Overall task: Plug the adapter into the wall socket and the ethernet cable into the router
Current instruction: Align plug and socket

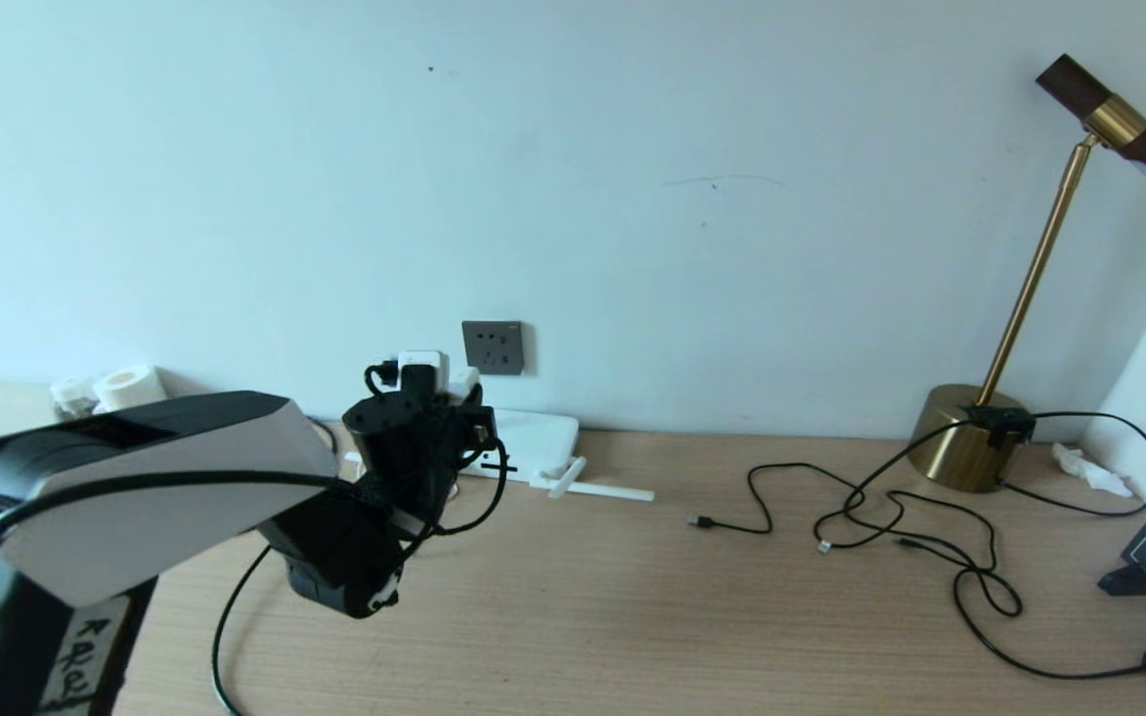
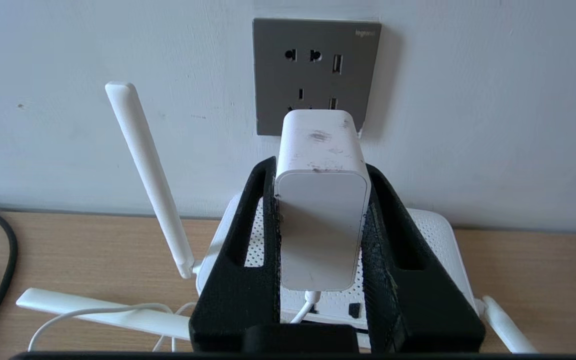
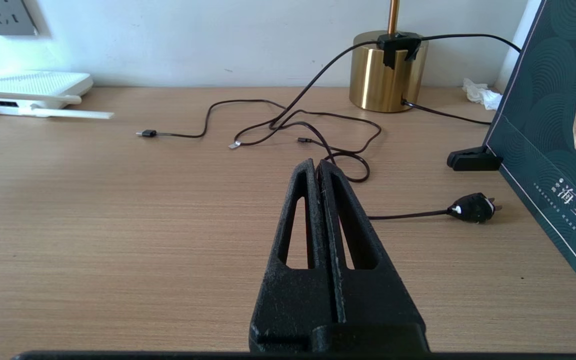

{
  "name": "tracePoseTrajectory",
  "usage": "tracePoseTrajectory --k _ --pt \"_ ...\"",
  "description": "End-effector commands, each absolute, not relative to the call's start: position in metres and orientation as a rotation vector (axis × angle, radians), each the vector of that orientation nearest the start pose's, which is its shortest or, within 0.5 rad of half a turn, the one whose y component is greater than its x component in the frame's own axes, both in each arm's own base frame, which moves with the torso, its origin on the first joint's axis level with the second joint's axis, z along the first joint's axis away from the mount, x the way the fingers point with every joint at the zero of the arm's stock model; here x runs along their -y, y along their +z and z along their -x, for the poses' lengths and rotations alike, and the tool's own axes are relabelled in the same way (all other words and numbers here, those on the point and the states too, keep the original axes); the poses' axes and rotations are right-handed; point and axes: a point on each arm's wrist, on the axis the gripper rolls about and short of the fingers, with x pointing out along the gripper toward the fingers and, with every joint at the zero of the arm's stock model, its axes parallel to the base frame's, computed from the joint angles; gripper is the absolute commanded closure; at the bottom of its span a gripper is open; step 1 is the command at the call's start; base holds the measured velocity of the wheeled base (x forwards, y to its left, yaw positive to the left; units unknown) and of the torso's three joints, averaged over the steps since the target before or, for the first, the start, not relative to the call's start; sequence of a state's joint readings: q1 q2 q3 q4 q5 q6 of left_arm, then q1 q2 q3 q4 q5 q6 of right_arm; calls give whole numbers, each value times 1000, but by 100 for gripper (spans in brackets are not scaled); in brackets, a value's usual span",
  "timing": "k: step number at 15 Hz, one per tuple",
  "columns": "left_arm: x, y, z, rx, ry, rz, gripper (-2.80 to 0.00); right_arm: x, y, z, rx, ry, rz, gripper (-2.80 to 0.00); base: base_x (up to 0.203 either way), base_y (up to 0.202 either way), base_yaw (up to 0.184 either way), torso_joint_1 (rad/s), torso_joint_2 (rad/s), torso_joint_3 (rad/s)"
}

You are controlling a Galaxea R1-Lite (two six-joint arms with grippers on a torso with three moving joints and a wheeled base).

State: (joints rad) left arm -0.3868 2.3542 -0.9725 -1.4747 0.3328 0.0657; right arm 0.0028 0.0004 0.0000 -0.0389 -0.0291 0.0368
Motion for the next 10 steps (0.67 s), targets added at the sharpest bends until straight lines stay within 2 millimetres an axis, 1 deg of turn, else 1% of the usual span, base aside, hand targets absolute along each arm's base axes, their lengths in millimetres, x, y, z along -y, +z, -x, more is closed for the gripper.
tracePoseTrajectory --k 1,10 --pt "153 51 -393 79 -50 -37 0 1 77 22 28 -25 -37 0 0 0 0 0 0 0" --pt "155 55 -397 97 -74 -16 0 1 77 22 29 -26 -37 0 0 0 0 0 0 0"
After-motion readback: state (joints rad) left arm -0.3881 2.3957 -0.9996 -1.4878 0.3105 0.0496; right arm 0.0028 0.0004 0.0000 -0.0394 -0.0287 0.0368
